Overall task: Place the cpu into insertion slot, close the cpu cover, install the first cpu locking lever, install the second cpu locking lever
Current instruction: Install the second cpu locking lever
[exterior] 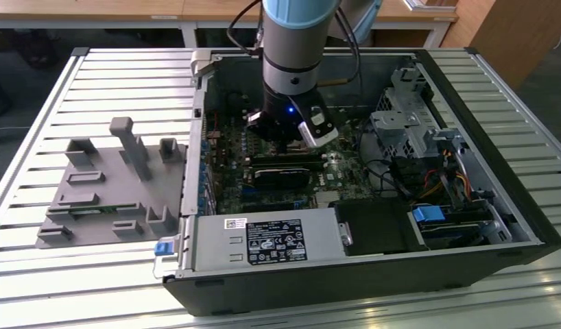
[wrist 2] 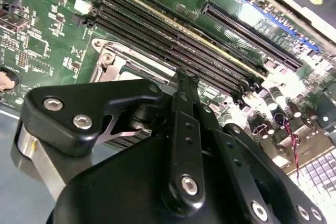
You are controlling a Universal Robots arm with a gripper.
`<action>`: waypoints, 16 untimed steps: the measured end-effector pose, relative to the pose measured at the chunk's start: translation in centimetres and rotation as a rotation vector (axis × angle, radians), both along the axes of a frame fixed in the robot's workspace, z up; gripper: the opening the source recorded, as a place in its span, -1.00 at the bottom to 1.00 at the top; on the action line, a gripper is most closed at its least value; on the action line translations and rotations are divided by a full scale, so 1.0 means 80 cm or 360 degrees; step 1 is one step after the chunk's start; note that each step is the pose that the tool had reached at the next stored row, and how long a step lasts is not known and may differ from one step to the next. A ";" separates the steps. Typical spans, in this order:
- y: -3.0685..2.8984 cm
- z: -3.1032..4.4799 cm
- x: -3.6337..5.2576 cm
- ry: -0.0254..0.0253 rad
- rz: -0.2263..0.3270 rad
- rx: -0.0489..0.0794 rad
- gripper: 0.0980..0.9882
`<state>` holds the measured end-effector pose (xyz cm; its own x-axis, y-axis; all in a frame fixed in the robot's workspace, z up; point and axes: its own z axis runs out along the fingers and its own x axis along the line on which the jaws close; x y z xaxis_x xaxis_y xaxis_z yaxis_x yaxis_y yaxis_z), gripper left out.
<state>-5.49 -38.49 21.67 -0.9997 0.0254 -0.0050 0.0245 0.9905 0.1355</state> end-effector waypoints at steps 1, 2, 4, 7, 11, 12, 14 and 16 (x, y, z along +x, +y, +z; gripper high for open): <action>-0.0003 -0.0010 0.000 0.00004 0.0000 0.0006 -0.98; -0.0013 -0.0018 0.000 0.00003 0.0000 0.0016 -0.98; -0.0061 -0.0030 0.000 0.00002 0.0000 0.0041 -0.98; -0.0141 -0.0039 -0.004 -0.00002 0.0000 0.0094 -0.98; -0.0166 -0.0051 -0.013 -0.00027 0.0000 0.0144 -0.98; -0.0170 -0.0060 -0.015 -0.00030 0.0000 0.0151 -0.98; -0.0173 -0.0085 -0.016 -0.00033 0.0000 0.0161 -0.98; -0.0176 -0.0113 -0.017 -0.00032 0.0000 0.0169 -0.98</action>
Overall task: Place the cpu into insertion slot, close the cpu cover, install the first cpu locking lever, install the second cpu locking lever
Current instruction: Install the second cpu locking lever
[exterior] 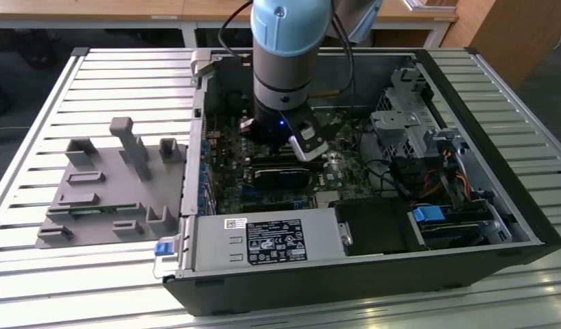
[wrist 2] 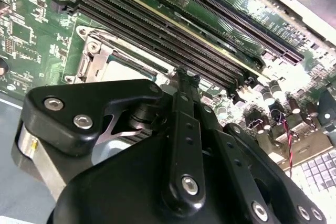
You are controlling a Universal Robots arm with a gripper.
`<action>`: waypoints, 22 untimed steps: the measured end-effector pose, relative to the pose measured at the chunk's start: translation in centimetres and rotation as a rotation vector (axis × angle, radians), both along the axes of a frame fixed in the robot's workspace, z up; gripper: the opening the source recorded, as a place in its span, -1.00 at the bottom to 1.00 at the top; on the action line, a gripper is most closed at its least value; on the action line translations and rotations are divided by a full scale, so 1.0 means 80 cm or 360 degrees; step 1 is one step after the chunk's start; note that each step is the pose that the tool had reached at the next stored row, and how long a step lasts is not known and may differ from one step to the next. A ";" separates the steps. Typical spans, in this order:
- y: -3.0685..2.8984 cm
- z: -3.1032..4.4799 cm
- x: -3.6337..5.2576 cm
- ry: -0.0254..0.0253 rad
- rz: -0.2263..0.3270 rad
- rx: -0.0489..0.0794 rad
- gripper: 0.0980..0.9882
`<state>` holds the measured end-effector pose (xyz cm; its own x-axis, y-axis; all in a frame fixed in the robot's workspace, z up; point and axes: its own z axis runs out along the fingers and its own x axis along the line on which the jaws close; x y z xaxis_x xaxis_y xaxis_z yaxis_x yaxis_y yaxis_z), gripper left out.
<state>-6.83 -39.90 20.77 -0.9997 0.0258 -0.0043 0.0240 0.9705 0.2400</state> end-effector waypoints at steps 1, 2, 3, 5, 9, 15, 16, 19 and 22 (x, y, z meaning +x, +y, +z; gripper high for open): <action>-0.0002 -0.0016 -0.001 0.00002 0.0000 0.0003 -0.98; -0.0002 -0.0033 -0.001 0.00001 0.0000 0.0006 -0.98; -0.0003 -0.0049 -0.002 0.00001 0.0000 0.0008 -0.98; -0.0006 -0.0070 -0.004 -0.00004 0.0000 0.0016 -0.98; -0.0007 -0.0111 -0.006 -0.00012 0.0000 0.0040 -0.98; -0.0006 -0.0176 -0.008 -0.00016 0.0000 0.0077 -0.98; -0.0007 -0.0186 -0.008 -0.00014 0.0000 0.0082 -0.98; -0.0007 -0.0209 -0.009 -0.00017 0.0000 0.0103 -0.98; -0.0006 -0.0234 -0.011 -0.00016 0.0000 0.0117 -0.98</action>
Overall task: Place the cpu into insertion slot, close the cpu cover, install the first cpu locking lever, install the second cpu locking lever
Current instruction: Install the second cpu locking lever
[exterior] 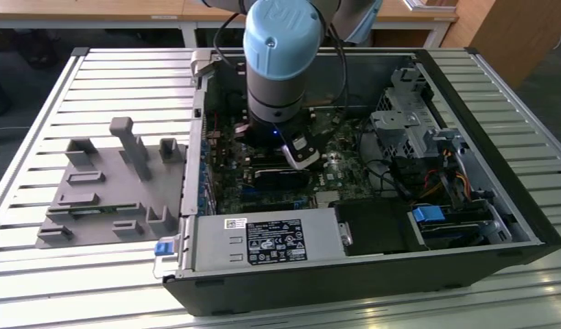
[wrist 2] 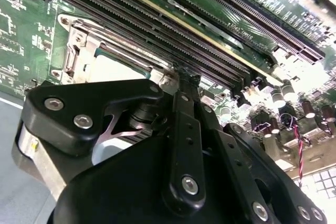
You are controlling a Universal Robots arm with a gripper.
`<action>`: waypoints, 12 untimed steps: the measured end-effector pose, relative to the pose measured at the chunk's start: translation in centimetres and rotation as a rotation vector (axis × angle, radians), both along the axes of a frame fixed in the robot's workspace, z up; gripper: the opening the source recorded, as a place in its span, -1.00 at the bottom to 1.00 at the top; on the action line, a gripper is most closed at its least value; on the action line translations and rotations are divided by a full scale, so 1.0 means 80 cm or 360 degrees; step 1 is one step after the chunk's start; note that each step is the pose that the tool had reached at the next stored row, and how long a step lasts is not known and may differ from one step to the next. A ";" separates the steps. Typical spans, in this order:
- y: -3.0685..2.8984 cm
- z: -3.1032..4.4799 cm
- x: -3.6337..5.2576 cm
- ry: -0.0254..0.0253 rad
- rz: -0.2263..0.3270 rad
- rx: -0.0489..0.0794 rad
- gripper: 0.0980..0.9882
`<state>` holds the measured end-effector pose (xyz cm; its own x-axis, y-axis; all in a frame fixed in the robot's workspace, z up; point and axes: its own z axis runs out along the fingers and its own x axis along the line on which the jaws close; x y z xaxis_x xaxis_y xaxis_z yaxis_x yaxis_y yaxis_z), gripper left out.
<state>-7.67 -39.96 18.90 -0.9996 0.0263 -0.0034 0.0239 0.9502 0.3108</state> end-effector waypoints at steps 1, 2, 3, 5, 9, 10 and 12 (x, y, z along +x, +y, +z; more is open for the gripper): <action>0.0000 -0.0007 -0.001 0.00001 0.0000 0.0003 -0.98; 0.0000 -0.0010 -0.001 0.00000 0.0000 0.0005 -0.98; 0.0001 -0.0011 -0.001 -0.00002 0.0000 0.0006 -0.98; 0.0001 -0.0010 -0.001 -0.00005 0.0000 0.0005 -0.98; 0.0000 0.0070 -0.001 -0.00004 0.0000 0.0006 -0.98; 0.0000 0.0104 -0.001 -0.00004 0.0000 0.0006 -0.98; 0.0000 0.0154 -0.002 -0.00003 0.0000 0.0006 -0.98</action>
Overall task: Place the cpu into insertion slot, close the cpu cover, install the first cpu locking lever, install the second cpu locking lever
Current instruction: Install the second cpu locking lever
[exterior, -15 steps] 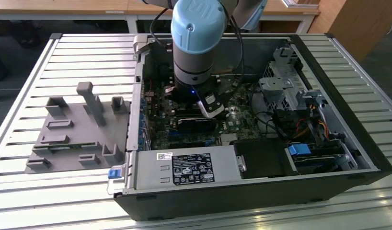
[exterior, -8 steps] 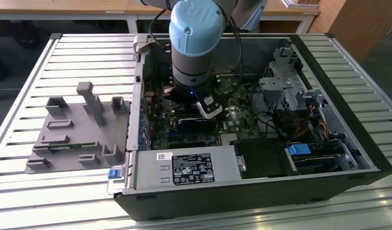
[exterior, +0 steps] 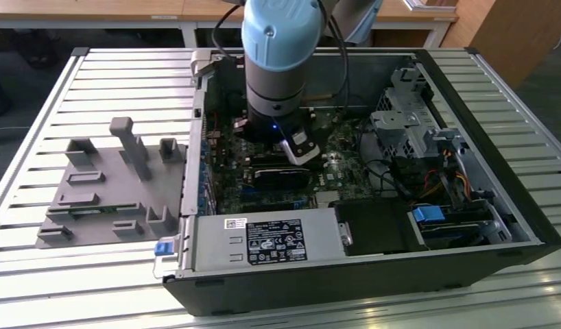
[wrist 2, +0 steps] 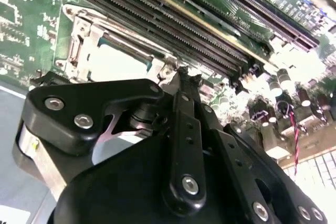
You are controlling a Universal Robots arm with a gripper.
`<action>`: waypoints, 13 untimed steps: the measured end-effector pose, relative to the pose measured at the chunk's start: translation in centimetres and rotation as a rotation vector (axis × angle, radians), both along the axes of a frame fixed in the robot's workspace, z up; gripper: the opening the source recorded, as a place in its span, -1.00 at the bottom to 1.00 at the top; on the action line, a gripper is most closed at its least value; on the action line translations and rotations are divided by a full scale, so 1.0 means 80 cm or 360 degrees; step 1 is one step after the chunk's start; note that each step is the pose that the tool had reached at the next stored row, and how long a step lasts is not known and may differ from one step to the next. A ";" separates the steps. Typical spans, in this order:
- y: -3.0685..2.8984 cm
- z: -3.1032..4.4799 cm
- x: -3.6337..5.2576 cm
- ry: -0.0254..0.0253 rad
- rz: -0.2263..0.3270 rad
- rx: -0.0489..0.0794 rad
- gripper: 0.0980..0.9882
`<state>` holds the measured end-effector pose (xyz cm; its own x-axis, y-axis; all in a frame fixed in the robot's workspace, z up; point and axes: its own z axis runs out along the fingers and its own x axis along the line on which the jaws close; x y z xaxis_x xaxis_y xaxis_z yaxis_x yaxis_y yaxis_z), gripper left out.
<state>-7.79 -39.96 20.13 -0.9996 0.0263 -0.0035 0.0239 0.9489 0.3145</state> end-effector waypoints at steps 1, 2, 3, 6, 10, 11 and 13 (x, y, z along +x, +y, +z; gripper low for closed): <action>0.0000 0.0017 0.000 0.00000 0.0000 0.0000 -0.98; 0.0000 0.0033 0.000 0.00001 0.0000 0.0000 -0.98; 0.0000 0.0047 0.000 -0.00001 0.0000 0.0000 -0.98; 0.0000 0.0089 0.000 -0.00001 0.0000 0.0000 -0.98; 0.0001 0.0112 0.000 -0.00003 0.0000 0.0001 -0.98; 0.0001 0.0112 0.000 -0.00003 0.0000 0.0001 -0.98; 0.0000 0.0113 0.000 -0.00001 0.0000 0.0000 -0.98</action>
<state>-7.77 -39.96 21.04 -0.9996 0.0262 -0.0036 0.0238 0.9489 0.3148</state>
